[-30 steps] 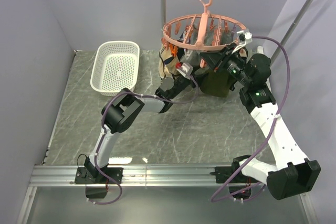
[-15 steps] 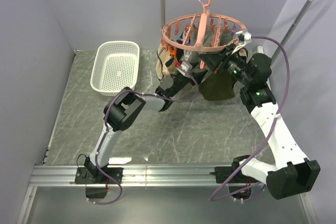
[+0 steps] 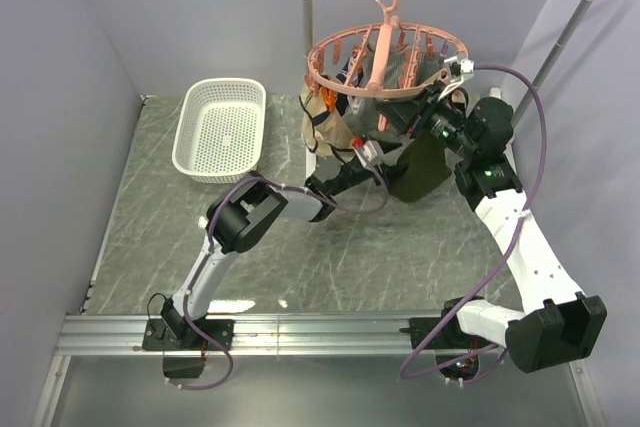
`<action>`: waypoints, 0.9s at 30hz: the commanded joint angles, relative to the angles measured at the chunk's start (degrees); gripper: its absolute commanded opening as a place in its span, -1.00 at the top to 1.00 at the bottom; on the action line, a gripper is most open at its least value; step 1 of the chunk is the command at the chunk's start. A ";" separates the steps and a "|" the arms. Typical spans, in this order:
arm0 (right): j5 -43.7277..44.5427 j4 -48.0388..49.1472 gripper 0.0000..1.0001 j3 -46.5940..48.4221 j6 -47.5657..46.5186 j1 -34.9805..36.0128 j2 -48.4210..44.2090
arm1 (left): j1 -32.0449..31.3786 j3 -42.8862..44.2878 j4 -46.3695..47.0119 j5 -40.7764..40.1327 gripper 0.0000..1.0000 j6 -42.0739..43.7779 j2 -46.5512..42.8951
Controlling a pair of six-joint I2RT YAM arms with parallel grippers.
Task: Clip the underwear to the hanger
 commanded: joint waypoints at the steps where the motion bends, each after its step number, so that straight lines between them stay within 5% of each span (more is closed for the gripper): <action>1: -6.29 1.79 1.00 2.51 0.80 0.38 -0.43 | -1.47 -1.74 5.28 5.30 -0.27 2.78 -3.16; 17: -10.68 3.38 1.00 1.54 2.12 0.55 -1.40 | -2.87 12.75 -0.69 2.14 -0.36 -0.64 2.81; 23: -11.30 3.82 1.00 1.89 2.47 0.47 -1.05 | -2.96 14.96 -1.49 3.45 -0.16 -0.82 4.49; 27: -11.56 4.26 1.00 1.28 2.73 0.38 -1.31 | -3.14 15.31 -1.14 3.02 0.23 0.58 4.58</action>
